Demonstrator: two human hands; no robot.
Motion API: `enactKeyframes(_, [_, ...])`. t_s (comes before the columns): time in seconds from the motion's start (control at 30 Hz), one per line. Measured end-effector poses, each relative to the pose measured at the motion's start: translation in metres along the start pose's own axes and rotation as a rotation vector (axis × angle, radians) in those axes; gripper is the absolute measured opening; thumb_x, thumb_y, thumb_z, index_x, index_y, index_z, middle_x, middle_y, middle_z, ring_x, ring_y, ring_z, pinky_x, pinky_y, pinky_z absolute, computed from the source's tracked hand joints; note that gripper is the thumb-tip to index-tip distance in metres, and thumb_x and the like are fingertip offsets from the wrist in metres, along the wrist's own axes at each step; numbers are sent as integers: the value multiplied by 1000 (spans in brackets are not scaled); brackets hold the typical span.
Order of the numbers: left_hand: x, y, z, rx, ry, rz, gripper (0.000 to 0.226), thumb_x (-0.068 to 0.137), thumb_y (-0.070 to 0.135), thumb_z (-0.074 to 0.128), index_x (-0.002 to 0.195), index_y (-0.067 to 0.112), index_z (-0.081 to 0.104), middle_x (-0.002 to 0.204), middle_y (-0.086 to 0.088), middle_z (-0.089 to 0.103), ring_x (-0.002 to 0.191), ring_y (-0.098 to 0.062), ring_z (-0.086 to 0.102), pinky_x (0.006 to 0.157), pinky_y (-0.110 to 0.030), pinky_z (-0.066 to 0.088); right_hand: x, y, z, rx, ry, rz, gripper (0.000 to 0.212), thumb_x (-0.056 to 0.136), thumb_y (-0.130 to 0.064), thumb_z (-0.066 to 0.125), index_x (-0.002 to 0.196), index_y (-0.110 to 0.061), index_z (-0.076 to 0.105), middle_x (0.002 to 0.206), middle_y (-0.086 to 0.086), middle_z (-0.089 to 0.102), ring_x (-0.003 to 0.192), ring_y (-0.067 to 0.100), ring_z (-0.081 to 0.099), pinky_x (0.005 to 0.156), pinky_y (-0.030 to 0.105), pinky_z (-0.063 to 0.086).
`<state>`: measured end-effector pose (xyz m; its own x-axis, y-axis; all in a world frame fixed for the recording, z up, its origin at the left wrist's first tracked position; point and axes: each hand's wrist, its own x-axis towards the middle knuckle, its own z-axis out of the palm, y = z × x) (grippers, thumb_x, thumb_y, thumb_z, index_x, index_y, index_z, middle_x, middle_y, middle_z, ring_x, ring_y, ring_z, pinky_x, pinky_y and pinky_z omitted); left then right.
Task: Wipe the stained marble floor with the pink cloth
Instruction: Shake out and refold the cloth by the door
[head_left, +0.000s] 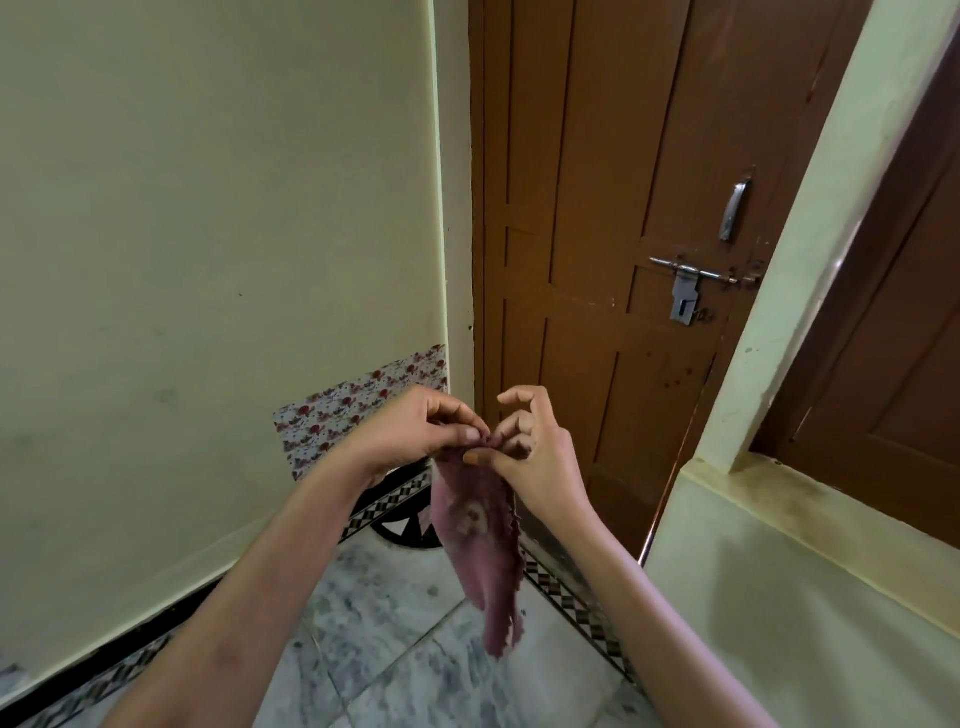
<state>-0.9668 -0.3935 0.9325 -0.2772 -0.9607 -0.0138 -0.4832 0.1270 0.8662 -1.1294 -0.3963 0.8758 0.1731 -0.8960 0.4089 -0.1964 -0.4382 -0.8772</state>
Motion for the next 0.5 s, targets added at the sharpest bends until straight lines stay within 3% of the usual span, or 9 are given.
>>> enactKeyframes(0.07, [-2,1,-1,26,-19,-11,15,87,6,61,92,14,73,93,-7,73,89,-14,65,88,-32,50,2,3,1,-40,-1,22,55,68,-17,83,109,-26,47,85,-1,64,72,7,64,66,20,54])
enactKeyframes(0.17, [-2,1,-4,40,-1,-14,20,89,7,58,95,19,72,95,1,73,94,-11,65,91,-31,48,3,9,3,-144,-17,96,23,71,-30,79,86,-20,65,80,-4,68,76,10,64,68,28,54])
enactKeyframes(0.2, [-4,-1,-6,14,-2,-16,18,88,9,60,98,20,70,98,0,72,96,-13,64,91,-32,48,2,11,3,-140,-16,114,19,73,-31,78,80,-17,67,76,-3,68,74,9,63,65,25,52])
enactKeyframes(0.27, [-6,-7,-8,4,-41,-41,23,83,20,69,105,24,63,106,-2,67,100,-16,63,89,-32,49,2,10,2,-75,-11,112,15,77,-26,74,79,-13,67,76,-3,68,73,4,62,63,16,49])
enactKeyframes(0.33, [-8,-17,-5,97,-86,-78,34,76,29,75,106,27,59,108,1,66,100,-14,62,87,-32,50,5,7,-1,-38,-15,95,13,81,-24,70,83,-12,66,80,-2,68,77,7,64,68,19,53])
enactKeyframes(0.5, [-8,-20,4,91,96,2,1,86,18,64,85,19,64,83,5,65,80,-9,59,70,-22,43,12,13,-5,22,-21,128,20,91,-27,57,92,-7,60,90,5,66,87,19,64,72,26,56])
